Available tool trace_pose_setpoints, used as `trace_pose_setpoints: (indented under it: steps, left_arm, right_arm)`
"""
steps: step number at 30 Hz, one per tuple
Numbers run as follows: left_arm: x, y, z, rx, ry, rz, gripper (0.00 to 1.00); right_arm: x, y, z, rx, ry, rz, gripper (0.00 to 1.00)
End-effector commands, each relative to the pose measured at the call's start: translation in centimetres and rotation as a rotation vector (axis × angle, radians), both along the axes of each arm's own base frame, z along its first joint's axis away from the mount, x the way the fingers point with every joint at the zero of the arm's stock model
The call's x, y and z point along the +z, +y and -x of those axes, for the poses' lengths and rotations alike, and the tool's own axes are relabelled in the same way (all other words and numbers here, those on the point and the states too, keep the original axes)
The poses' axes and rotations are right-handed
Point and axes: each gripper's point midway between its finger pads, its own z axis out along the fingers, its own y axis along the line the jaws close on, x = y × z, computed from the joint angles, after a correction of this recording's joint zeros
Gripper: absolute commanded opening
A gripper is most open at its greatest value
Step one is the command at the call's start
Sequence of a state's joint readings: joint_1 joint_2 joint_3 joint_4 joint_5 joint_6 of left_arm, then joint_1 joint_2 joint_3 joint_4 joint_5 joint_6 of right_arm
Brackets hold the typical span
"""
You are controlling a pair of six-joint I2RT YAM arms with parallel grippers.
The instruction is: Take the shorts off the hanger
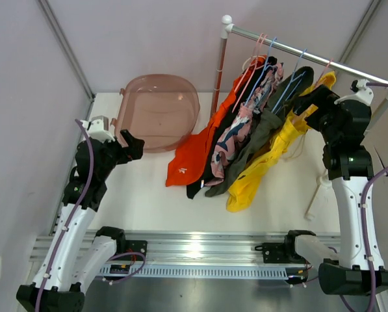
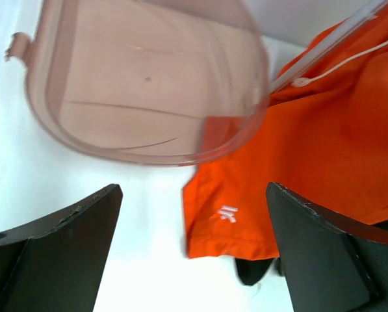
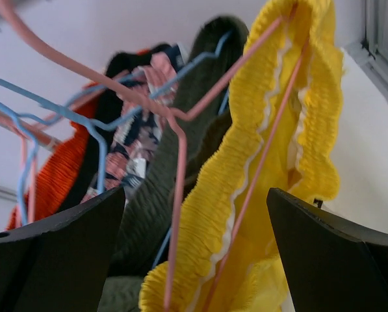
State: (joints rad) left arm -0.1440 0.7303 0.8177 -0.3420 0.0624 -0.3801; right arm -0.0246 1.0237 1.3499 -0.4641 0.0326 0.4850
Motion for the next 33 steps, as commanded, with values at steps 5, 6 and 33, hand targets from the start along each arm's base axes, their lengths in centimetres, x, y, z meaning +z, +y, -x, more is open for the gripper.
trace_pose_setpoints:
  steps: [5,6,33]
  left_arm:
    - [0.9,1.8,0.5,0.081,-0.016,-0.069,0.99]
    - [1.0,1.8,0.5,0.079,-0.018,-0.063,0.99]
    - [0.4,0.5,0.7,0.019,-0.009,-0.03,0.99]
  right_arm:
    - [3.1,0.1,2.0,-0.002,-0.142,0.042,1.0]
    - [2.9,0.2,1.7,0.0,-0.134,0.039,0.99]
    - [3.3,0.9,-1.8,0.0,-0.106,0.127,0.27]
